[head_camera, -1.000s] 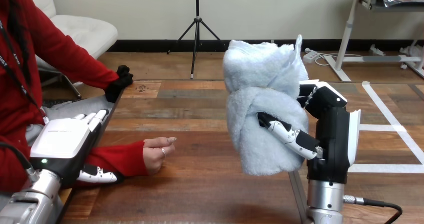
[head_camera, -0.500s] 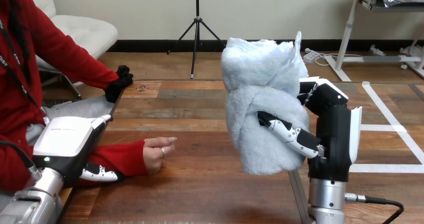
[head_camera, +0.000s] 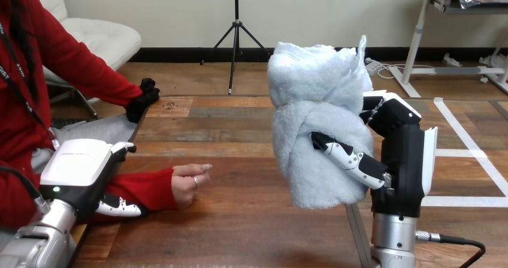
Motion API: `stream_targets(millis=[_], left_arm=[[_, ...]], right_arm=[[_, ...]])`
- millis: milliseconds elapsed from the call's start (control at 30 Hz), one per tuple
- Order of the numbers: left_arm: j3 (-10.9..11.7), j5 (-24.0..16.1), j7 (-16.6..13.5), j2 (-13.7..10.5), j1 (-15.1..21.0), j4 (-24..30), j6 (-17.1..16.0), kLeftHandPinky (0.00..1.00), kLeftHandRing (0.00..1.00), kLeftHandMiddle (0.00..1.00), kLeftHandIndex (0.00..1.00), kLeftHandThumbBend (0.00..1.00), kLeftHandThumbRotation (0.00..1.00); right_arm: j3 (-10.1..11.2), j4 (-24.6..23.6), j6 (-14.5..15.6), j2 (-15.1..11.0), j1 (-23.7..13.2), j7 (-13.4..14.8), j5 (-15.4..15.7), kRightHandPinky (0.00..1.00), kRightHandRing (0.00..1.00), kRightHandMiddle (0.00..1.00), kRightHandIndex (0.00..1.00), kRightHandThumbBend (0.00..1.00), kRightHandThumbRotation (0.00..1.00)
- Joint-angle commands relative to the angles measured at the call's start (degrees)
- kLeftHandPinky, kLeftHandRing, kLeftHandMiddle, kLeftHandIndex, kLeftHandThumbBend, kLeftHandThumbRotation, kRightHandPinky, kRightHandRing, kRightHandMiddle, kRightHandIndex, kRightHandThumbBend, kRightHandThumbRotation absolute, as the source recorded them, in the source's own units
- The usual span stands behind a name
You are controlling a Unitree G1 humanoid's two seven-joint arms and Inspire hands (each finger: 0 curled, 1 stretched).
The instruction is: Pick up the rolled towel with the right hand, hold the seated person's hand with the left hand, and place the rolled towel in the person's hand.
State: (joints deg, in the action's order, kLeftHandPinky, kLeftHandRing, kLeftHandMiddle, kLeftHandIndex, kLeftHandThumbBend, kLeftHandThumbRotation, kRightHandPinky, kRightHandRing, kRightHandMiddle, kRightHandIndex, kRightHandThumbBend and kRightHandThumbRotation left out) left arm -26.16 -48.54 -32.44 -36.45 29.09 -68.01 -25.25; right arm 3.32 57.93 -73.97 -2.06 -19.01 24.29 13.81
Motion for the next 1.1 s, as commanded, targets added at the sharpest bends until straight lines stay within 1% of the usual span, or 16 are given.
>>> stream_targets(millis=[0, 167, 467, 767, 1067], left_arm=[[-0.8, 0.9, 2.2, 1.0, 2.8, -0.9, -0.4, 0.61, 0.66, 0.72, 0.78, 1.0, 0.39], [-0.6, 2.0, 3.7, 1.1, 2.7, -0.8, -0.8, 0.59, 0.64, 0.7, 0.76, 1.0, 0.37], [-0.7, 3.4, 5.2, 1.1, 2.6, -0.6, -1.6, 0.57, 0.61, 0.66, 0.72, 1.0, 0.32], [-1.1, 4.0, 6.7, 1.1, 2.7, -0.3, -1.2, 0.56, 0.58, 0.61, 0.66, 0.96, 0.27], [-1.3, 4.1, 6.1, 1.1, 2.5, 0.1, -1.8, 0.53, 0.54, 0.58, 0.63, 0.93, 0.25]], right_arm=[[0.9, -4.4, -1.5, 1.0, -1.9, -0.4, -0.8, 0.26, 0.32, 0.43, 0.44, 0.75, 0.0], [1.1, -5.2, -1.3, 1.2, -1.6, -0.6, -0.7, 0.26, 0.32, 0.43, 0.44, 0.75, 0.0], [1.4, -6.1, -1.5, 1.4, -1.4, -0.6, -0.3, 0.26, 0.32, 0.43, 0.44, 0.75, 0.0], [1.4, -7.0, -1.4, 1.7, -1.1, -1.1, -0.9, 0.25, 0.31, 0.42, 0.44, 0.75, 0.0], [1.5, -8.5, -1.1, 2.3, -0.6, -2.4, -2.1, 0.25, 0.31, 0.42, 0.44, 0.74, 0.0]])
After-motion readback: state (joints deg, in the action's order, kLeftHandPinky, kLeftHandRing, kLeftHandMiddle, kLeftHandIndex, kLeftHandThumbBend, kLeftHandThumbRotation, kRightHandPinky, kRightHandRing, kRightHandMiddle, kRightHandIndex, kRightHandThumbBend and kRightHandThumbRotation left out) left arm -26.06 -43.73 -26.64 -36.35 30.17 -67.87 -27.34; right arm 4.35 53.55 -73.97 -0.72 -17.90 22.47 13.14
